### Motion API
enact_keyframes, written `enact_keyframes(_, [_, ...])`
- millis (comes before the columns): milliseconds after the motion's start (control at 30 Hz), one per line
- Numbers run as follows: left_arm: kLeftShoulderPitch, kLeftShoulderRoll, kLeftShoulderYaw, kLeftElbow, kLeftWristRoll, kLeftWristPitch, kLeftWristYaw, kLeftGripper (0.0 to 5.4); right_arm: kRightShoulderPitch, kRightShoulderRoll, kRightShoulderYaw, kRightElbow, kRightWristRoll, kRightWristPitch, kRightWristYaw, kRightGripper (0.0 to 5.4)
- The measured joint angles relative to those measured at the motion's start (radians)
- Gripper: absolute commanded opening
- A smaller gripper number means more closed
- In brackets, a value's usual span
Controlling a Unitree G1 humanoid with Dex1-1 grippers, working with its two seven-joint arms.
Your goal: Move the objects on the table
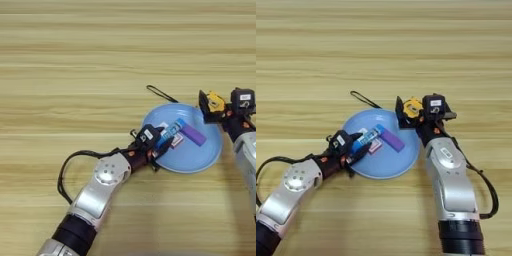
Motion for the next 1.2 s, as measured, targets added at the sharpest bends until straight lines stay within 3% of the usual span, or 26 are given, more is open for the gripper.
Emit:
enact_keyframes(1000, [-0.023, -0.008, 0.018, 0.040, 0.002, -0.019, 0.035, 5.28, 0.017, -0.015, 0.016, -0.005, -0.005, 0.004, 0.001, 5.40])
enact_keyframes(1200, [-0.030, -0.010, 0.028, 0.049, 0.002, -0.021, 0.041, 5.39, 0.018, -0.017, 0.019, -0.006, -0.005, 0.005, 0.003, 5.40])
